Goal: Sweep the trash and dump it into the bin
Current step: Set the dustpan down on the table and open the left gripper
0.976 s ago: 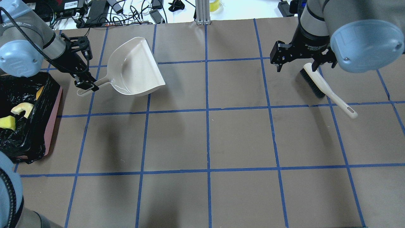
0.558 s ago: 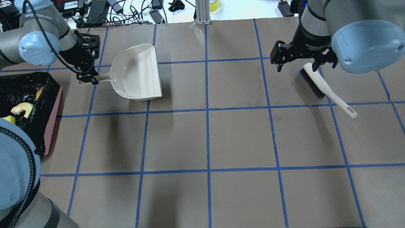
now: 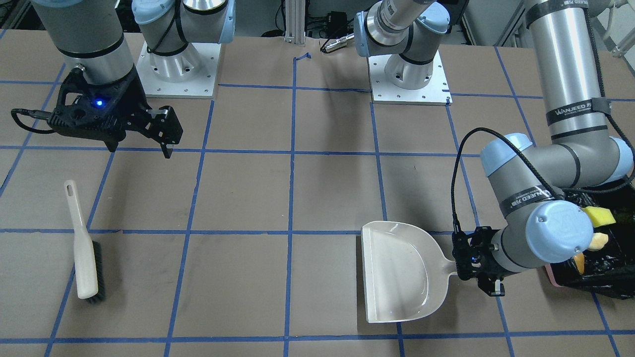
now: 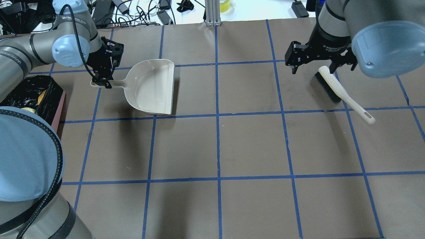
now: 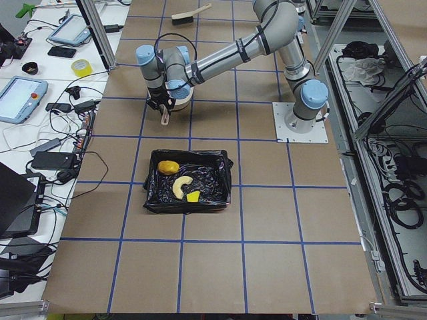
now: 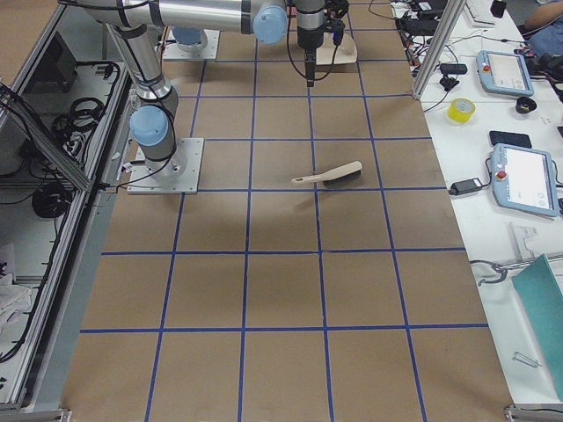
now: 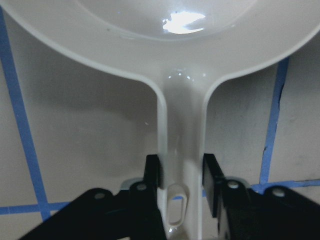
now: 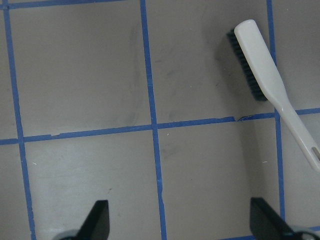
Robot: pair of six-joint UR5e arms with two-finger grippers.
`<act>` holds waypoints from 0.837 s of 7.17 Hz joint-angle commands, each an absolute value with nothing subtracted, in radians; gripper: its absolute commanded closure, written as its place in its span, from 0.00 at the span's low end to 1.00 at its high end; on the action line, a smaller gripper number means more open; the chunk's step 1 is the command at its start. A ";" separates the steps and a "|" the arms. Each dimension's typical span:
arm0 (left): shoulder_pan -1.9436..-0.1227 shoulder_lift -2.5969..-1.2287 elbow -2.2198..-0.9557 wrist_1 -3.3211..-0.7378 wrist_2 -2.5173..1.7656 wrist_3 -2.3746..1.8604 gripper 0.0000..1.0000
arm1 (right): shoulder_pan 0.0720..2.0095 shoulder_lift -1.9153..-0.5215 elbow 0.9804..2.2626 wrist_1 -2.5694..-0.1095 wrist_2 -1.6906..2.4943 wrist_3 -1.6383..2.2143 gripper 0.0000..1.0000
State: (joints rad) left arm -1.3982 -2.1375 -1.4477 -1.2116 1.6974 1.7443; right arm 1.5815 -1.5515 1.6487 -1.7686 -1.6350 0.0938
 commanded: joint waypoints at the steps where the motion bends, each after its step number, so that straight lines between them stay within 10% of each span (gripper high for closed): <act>1: -1.417 -2.148 -1.453 -1.197 1.694 1.715 0.46 | 1.582 -1.551 1.649 -1.772 -1.637 0.095 0.00; 2: -1.417 -2.141 -1.451 -1.198 1.694 1.707 0.26 | 1.582 -1.551 1.649 -1.772 -1.635 0.095 0.00; 6: -1.477 -1.903 -1.410 -1.484 1.694 1.380 0.26 | 1.582 -1.546 1.649 -1.773 -1.637 0.089 0.00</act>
State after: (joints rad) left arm -1.4641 -1.9832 -1.4241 -1.3822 1.7039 1.5227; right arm 1.5815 -1.5488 1.6490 -1.7753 -1.6364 0.0941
